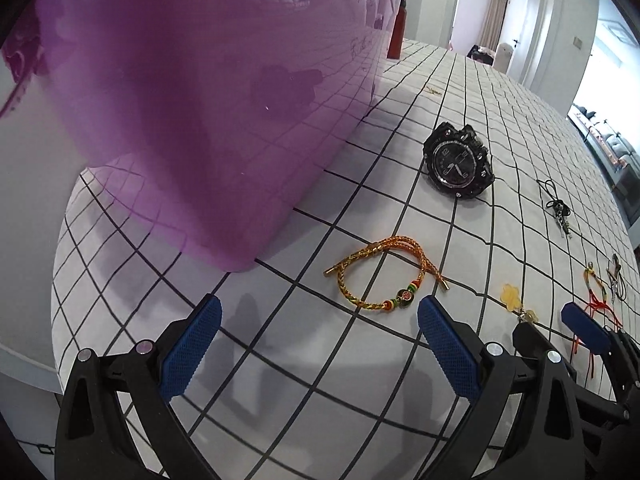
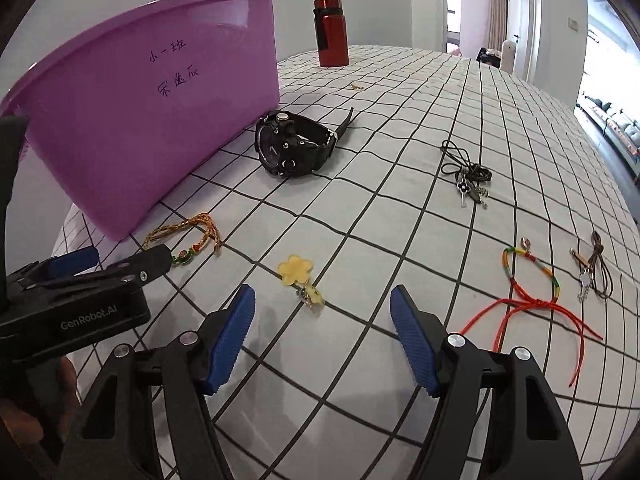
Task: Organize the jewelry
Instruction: 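Move both tools back over the jewelry beside the tub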
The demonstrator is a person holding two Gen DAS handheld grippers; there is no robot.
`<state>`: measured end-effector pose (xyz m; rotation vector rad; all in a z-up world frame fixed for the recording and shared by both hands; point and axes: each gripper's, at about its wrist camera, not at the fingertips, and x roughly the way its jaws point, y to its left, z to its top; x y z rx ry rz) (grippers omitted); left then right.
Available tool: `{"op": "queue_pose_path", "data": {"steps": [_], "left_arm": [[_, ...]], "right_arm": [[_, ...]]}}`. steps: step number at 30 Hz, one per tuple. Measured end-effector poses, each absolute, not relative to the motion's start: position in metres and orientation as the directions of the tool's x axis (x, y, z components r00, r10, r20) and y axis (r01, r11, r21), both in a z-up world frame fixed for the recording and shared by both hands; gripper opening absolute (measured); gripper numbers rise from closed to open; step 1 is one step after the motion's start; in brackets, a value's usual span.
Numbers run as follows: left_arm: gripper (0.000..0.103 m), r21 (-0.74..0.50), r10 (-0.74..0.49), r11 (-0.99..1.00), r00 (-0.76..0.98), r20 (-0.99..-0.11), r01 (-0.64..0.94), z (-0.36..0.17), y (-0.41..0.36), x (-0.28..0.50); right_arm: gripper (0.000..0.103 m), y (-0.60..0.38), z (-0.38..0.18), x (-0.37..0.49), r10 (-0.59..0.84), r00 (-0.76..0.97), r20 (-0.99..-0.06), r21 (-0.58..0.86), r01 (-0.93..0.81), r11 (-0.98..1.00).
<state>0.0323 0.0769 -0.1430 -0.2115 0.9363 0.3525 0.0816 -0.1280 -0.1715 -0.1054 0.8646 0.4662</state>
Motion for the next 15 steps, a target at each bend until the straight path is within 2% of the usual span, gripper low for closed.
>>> {"op": "queue_pose_path", "data": {"steps": [3, 15], "left_arm": [[0.097, -0.025, 0.202, 0.922, 0.533, -0.822, -0.387, -0.148, 0.077, 0.035], [0.097, -0.027, 0.199, 0.916, 0.513, -0.835, -0.4, -0.156, 0.08, 0.052]], "right_arm": [[0.063, -0.127, -0.174, 0.085, 0.35, 0.546, -0.761, 0.099, -0.436, 0.895], [0.059, -0.119, -0.178, 0.092, 0.326, 0.538, -0.777, 0.066, -0.445, 0.893]]}}
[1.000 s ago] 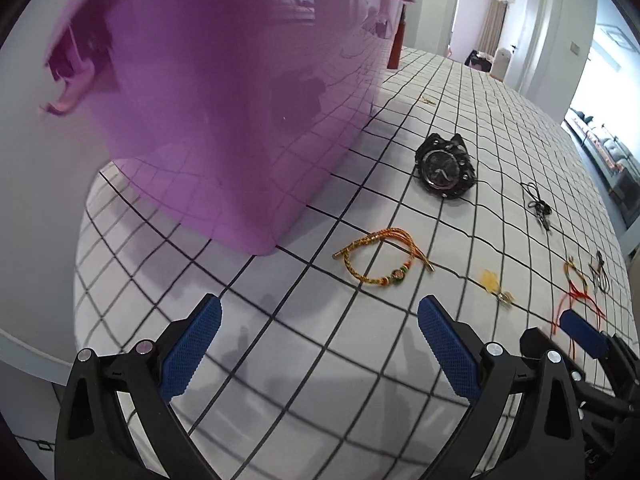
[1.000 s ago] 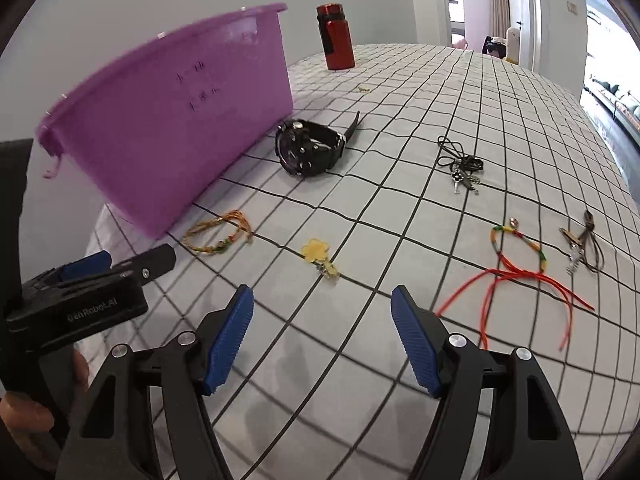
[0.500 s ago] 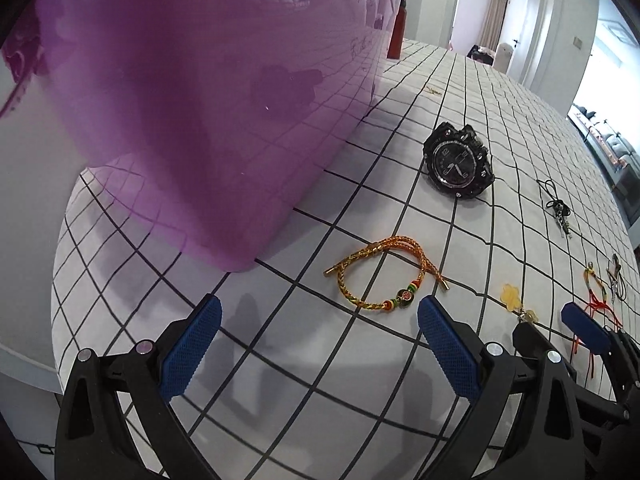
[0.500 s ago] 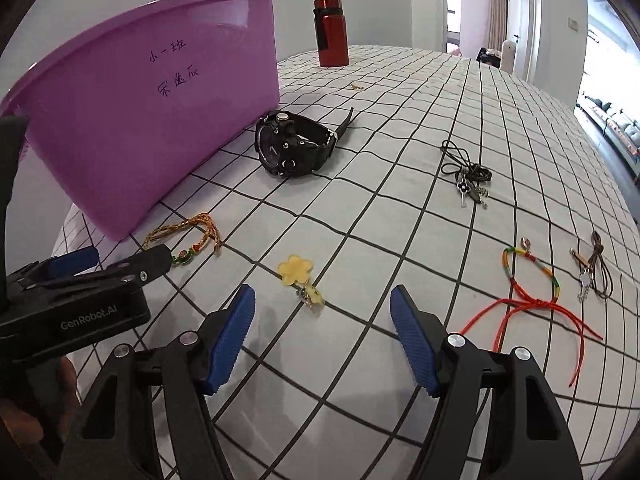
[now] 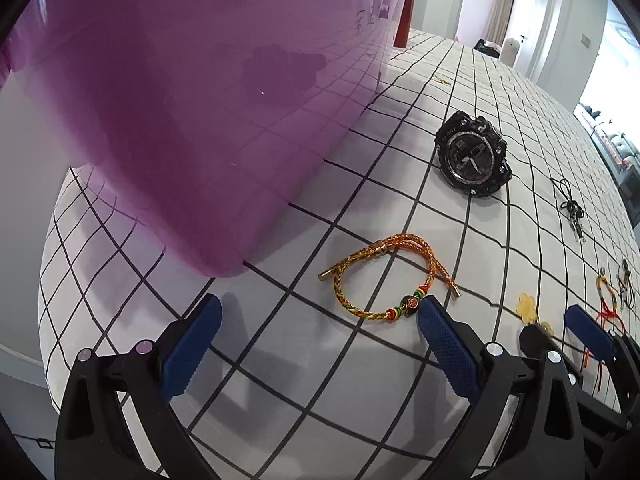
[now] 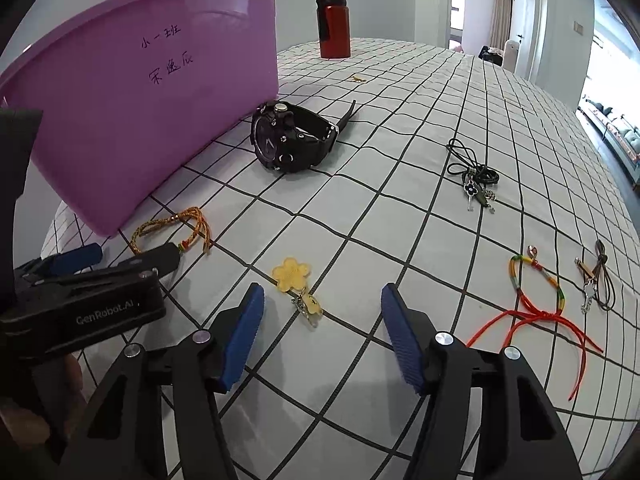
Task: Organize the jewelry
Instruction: 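Move both tools back over the jewelry beside the tub, then grasp the gold braided bracelet with the left tool while the right tool grasps the yellow flower charm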
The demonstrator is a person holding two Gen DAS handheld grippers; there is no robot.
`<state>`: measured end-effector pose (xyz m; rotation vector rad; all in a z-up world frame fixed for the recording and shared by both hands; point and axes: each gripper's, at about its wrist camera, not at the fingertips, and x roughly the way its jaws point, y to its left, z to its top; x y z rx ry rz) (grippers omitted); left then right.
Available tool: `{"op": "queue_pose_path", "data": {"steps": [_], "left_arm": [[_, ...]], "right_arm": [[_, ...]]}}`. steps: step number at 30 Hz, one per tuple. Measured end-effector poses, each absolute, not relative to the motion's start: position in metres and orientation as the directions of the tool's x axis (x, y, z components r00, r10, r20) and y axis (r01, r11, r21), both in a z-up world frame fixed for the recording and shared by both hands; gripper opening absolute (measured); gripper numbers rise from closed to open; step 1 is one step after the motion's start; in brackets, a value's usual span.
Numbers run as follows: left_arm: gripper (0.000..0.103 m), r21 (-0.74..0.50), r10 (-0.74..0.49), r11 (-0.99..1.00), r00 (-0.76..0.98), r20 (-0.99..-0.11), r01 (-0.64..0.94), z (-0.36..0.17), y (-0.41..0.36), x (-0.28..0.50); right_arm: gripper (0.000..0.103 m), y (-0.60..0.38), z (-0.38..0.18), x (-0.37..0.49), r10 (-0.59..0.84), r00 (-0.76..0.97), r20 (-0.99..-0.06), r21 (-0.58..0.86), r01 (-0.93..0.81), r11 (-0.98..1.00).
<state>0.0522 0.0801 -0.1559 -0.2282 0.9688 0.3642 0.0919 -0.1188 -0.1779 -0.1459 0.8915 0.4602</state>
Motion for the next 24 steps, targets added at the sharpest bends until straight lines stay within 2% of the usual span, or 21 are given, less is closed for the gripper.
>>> {"op": "queue_pose_path", "data": {"steps": [10, 14, 20, 24], "left_arm": [[0.097, -0.007, 0.209, 0.92, 0.507, -0.836, -0.392, -0.155, 0.078, 0.054], [0.097, -0.005, 0.209, 0.922, 0.508, -0.836, -0.387, -0.156, 0.078, 0.058], [0.096, -0.004, 0.21, 0.924, 0.516, -0.83, -0.383, -0.156, 0.079, 0.056], [0.08, -0.007, 0.235, 0.913, 0.538, -0.809, -0.409, -0.153, 0.08, 0.045]], "right_arm": [[0.059, -0.115, -0.179, 0.092, 0.314, 0.54, -0.781, 0.042, -0.457, 0.889], [0.051, -0.115, -0.179, 0.092, 0.301, 0.546, -0.782, 0.023, -0.457, 0.889], [0.045, -0.111, -0.179, 0.09, 0.285, 0.553, -0.783, -0.011, -0.47, 0.883], [0.035, -0.107, -0.179, 0.086, 0.29, 0.554, -0.781, -0.021, -0.486, 0.873]]}}
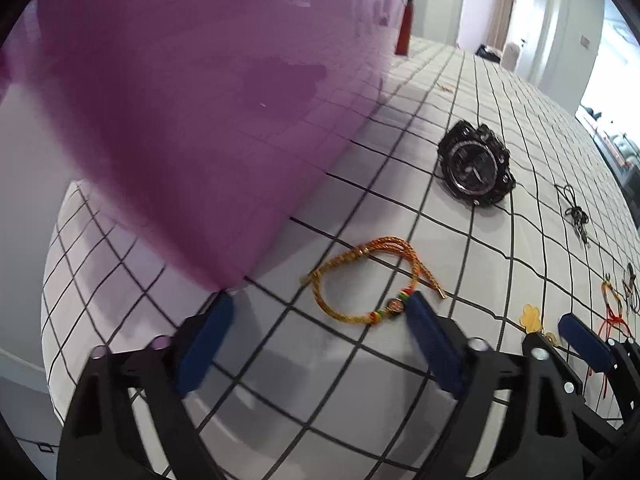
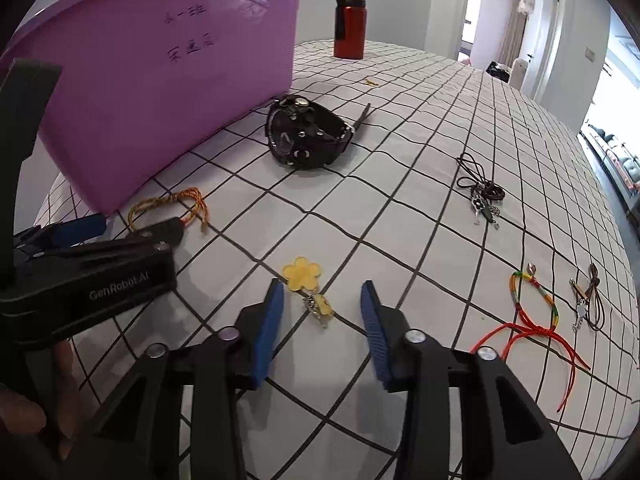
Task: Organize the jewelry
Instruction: 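Grasp the gold braided bracelet with the left tool while the right tool grasps the yellow flower charm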
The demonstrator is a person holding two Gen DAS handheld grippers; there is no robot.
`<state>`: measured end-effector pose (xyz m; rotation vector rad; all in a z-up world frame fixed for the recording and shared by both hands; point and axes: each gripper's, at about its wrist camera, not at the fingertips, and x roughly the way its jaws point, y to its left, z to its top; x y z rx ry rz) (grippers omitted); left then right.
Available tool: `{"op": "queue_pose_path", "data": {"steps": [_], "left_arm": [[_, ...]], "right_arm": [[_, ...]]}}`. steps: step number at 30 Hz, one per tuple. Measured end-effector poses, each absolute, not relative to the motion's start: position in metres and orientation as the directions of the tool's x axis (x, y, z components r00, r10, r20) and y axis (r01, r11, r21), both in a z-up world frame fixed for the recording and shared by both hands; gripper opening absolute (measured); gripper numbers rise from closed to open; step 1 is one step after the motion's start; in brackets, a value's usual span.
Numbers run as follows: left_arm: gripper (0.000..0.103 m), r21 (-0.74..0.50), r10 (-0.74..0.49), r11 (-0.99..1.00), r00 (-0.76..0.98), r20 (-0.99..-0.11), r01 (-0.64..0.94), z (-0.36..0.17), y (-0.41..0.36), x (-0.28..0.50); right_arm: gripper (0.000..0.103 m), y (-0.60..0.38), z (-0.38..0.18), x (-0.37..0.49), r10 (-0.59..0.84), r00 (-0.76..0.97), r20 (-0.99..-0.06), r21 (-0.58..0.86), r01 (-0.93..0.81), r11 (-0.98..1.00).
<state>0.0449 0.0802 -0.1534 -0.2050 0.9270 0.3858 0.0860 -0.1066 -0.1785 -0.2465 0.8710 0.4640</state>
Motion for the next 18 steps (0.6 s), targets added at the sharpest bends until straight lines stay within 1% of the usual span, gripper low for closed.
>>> {"op": "queue_pose_path", "data": {"steps": [2, 3, 4, 5, 6, 7, 9, 18], "left_arm": [[0.072, -0.009, 0.227, 0.92, 0.55, -0.804, -0.393, -0.152, 0.079, 0.043], [0.063, -0.007, 0.221, 0.926, 0.556, -0.801, -0.379, -0.151, 0.077, 0.043], [0.054, -0.009, 0.213, 0.931, 0.563, -0.799, -0.365, -0.15, 0.075, 0.044], [0.05, -0.011, 0.204, 0.936, 0.57, -0.795, -0.351, -0.149, 0.072, 0.043], [0.038, -0.011, 0.201, 0.939, 0.574, -0.794, -0.344, -0.149, 0.071, 0.043], [0.025, -0.013, 0.196, 0.941, 0.579, -0.792, -0.337, -0.148, 0.071, 0.043], [0.01, -0.026, 0.184, 0.943, 0.587, -0.788, -0.33, -0.147, 0.071, 0.041], [0.01, -0.074, 0.141, 0.948, 0.617, -0.774, -0.31, -0.144, 0.07, 0.028]], "right_arm": [[0.03, -0.105, -0.178, 0.085, 0.295, 0.551, -0.78, -0.02, -0.494, 0.869], [0.026, -0.104, -0.178, 0.084, 0.299, 0.55, -0.78, -0.02, -0.5, 0.866], [0.024, -0.103, -0.178, 0.083, 0.301, 0.549, -0.78, -0.022, -0.504, 0.863], [0.019, -0.102, -0.178, 0.082, 0.304, 0.548, -0.779, -0.022, -0.509, 0.861], [0.01, -0.102, -0.178, 0.082, 0.305, 0.548, -0.779, -0.022, -0.509, 0.86], [0.01, -0.103, -0.178, 0.081, 0.305, 0.549, -0.778, -0.02, -0.507, 0.862], [0.01, -0.104, -0.178, 0.081, 0.314, 0.544, -0.778, -0.007, -0.507, 0.862], [0.01, -0.113, -0.176, 0.073, 0.364, 0.522, -0.772, 0.057, -0.513, 0.857]]}}
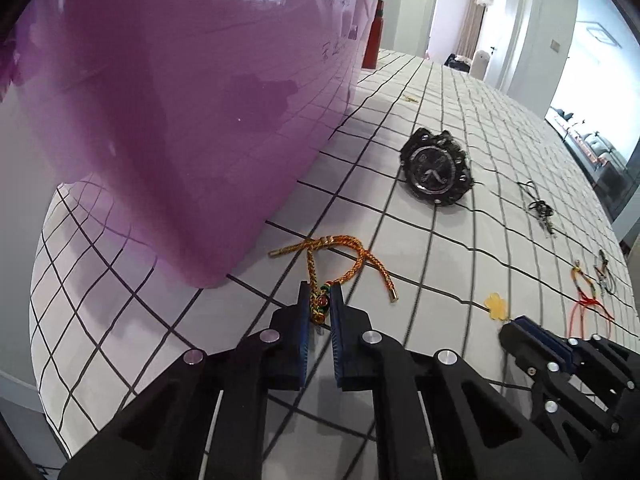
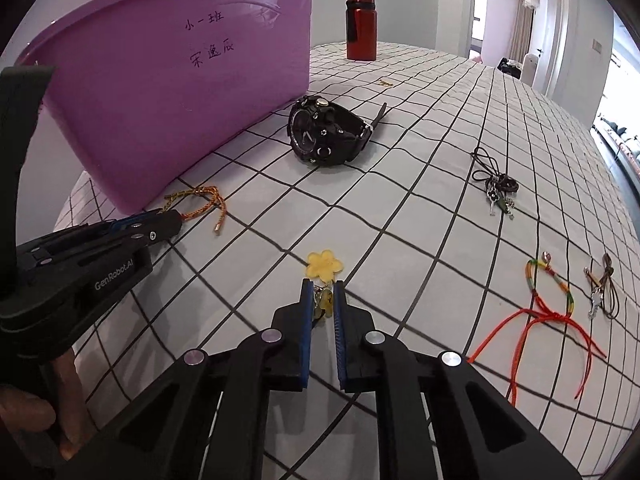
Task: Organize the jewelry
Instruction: 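Grasp the gold braided bracelet with the left tool while the right tool grasps the yellow flower charm, then carry the braided bracelet and flower charm over the pink tub with both tools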
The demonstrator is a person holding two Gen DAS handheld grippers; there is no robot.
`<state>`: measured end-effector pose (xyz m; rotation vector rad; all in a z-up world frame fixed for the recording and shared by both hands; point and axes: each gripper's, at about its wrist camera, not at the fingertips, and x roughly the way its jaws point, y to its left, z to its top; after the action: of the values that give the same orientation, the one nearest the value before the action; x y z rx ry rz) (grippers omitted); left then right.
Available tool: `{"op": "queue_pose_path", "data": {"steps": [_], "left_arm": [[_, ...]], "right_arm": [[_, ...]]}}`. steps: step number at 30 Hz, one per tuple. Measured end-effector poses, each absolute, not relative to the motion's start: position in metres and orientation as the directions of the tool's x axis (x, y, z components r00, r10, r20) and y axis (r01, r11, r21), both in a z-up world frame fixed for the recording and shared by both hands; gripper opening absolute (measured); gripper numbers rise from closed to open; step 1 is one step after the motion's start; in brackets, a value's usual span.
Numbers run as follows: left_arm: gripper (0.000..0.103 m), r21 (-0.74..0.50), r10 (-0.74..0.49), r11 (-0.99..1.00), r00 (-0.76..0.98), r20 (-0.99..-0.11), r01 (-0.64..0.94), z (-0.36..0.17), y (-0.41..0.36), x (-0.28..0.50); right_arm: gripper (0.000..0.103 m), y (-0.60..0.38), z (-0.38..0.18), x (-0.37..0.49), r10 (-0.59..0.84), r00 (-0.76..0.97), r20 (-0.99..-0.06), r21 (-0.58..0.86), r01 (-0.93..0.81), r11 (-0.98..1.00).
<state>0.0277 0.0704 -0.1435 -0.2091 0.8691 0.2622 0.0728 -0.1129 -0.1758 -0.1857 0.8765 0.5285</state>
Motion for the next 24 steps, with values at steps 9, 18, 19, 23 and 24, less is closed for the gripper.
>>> {"op": "queue_pose_path", "data": {"steps": [9, 18, 19, 23, 24], "left_arm": [[0.01, -0.093, 0.108, 0.956, 0.628, -0.77, -0.278, -0.129, 0.057, 0.007], [0.01, -0.112, 0.09, 0.956, 0.633, -0.769, -0.271, -0.08, 0.043, -0.023], [0.01, -0.116, 0.086, 0.956, 0.635, -0.768, -0.27, -0.072, 0.042, -0.026], [0.01, -0.123, 0.088, 0.954, 0.647, -0.757, -0.274, -0.033, 0.04, -0.042], [0.01, -0.124, 0.091, 0.953, 0.651, -0.754, -0.277, -0.023, 0.04, -0.045]], "right_arm": [[0.01, -0.127, -0.163, 0.06, 0.404, 0.519, -0.754, 0.112, -0.504, 0.857], [0.01, -0.151, -0.119, 0.036, 0.419, 0.516, -0.747, 0.118, -0.518, 0.847], [0.01, -0.153, -0.112, 0.034, 0.424, 0.516, -0.745, 0.121, -0.52, 0.845], [0.01, -0.16, -0.077, 0.025, 0.447, 0.518, -0.729, 0.128, -0.539, 0.832], [0.01, -0.159, -0.07, 0.023, 0.454, 0.519, -0.724, 0.13, -0.544, 0.829]]}}
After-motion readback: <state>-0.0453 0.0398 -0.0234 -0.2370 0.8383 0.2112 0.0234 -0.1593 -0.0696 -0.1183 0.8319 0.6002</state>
